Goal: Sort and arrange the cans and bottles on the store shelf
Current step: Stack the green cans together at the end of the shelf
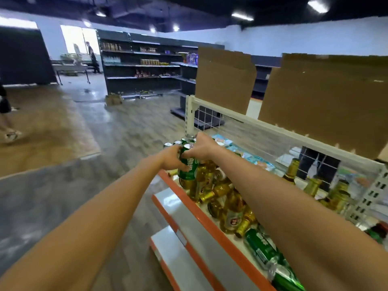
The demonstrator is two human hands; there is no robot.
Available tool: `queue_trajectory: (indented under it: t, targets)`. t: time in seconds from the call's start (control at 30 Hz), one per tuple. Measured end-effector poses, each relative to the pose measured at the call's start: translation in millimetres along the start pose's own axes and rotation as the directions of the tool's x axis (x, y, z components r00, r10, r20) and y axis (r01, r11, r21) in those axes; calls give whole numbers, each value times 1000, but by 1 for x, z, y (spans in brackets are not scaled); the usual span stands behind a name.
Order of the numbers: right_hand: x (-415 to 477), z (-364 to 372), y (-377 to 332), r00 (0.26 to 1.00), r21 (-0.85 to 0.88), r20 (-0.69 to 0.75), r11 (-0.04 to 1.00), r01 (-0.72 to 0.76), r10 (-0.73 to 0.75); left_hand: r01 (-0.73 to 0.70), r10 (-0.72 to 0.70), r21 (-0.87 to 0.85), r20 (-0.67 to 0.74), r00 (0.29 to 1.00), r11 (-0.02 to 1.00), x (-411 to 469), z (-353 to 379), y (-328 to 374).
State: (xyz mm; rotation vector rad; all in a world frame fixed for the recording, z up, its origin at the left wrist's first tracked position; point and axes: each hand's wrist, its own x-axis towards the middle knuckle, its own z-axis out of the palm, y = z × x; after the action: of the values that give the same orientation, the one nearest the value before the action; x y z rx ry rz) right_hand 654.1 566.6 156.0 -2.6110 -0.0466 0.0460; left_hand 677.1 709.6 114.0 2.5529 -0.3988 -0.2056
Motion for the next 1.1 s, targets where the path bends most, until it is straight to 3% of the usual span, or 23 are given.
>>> queue_trajectory:
  t: [0.27,0.4,0.5,0.7,0.93,1.1]
  targets:
    - [103,5,-44,983,-25,117,989,144,-140,11,-50,-221,-171,984,975,64,-42,-50]
    - [142,12,-55,970,90,107,974,208,-217,99,-186,-355,-219,958,930,95,-51,-88]
    - [166,15,-56,969,78,105,973,216,-224,156,-320,-500,-261,911,852,114,-54,-115]
    - [219,38,-45,986,66,104,990,127,-133,194,-410,-576,-272,871,794,178,-56,-169]
    - [303,78,-40,981,-78,185,996,-38,52,247,-385,-557,-144,911,793,274,-46,-237]
    - [350,112,-26,967,-138,196,981,-135,160,259,-294,-406,-25,955,876,367,-10,-306]
